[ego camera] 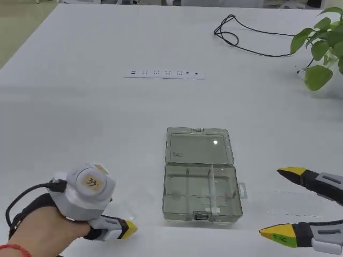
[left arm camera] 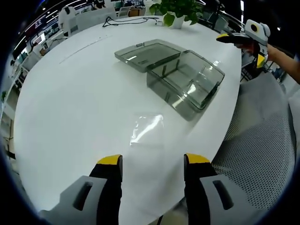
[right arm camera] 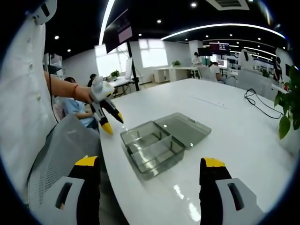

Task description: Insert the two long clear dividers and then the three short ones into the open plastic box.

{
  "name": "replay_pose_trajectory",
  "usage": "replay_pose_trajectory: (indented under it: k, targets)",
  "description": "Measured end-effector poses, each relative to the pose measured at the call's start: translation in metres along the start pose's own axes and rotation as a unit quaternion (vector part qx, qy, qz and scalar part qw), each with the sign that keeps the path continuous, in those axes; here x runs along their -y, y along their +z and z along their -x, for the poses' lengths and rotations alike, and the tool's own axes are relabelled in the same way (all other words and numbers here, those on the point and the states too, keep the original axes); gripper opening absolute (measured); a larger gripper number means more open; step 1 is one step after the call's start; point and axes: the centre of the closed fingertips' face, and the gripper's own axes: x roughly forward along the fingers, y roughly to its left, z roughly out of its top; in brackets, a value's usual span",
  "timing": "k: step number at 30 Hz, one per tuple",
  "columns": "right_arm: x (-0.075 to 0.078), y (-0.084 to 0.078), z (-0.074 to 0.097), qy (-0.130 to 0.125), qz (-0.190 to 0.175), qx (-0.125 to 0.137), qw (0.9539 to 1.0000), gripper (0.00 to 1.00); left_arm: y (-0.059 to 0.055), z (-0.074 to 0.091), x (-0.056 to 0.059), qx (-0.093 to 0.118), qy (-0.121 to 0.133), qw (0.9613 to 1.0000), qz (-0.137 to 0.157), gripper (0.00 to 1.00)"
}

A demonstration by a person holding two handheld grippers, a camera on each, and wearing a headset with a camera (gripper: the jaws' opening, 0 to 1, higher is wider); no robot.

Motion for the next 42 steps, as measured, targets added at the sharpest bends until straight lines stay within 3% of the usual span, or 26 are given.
replay_pose_trajectory:
  k: [6,11,16,29,42]
  targets:
    - [0.000,0.001,0.001,-0.002,-0.002,0.006,1.0000,0.88,-0.008,-0.007,-0.002,-0.026,0.007,0.9996,-0.009,0.48]
    - [0.004,-0.007,0.003,0.000,-0.004,0.002,1.0000,0.88,-0.008,-0.007,-0.003,-0.031,0.015,0.9993,-0.015,0.46]
    - [0.005,-0.011,0.004,-0.002,-0.004,0.002,1.0000,0.88,-0.009,-0.009,-0.007,-0.047,0.039,0.9977,-0.030,0.41]
    - [-0.007,0.003,0.001,-0.011,0.000,0.006,0.9999,0.87,-0.009,-0.008,-0.012,-0.051,0.045,0.9976,-0.014,0.36]
    - [-0.011,0.000,0.000,-0.011,-0.002,0.000,0.9999,0.86,-0.009,-0.008,-0.012,-0.059,0.038,0.9975,-0.011,0.32]
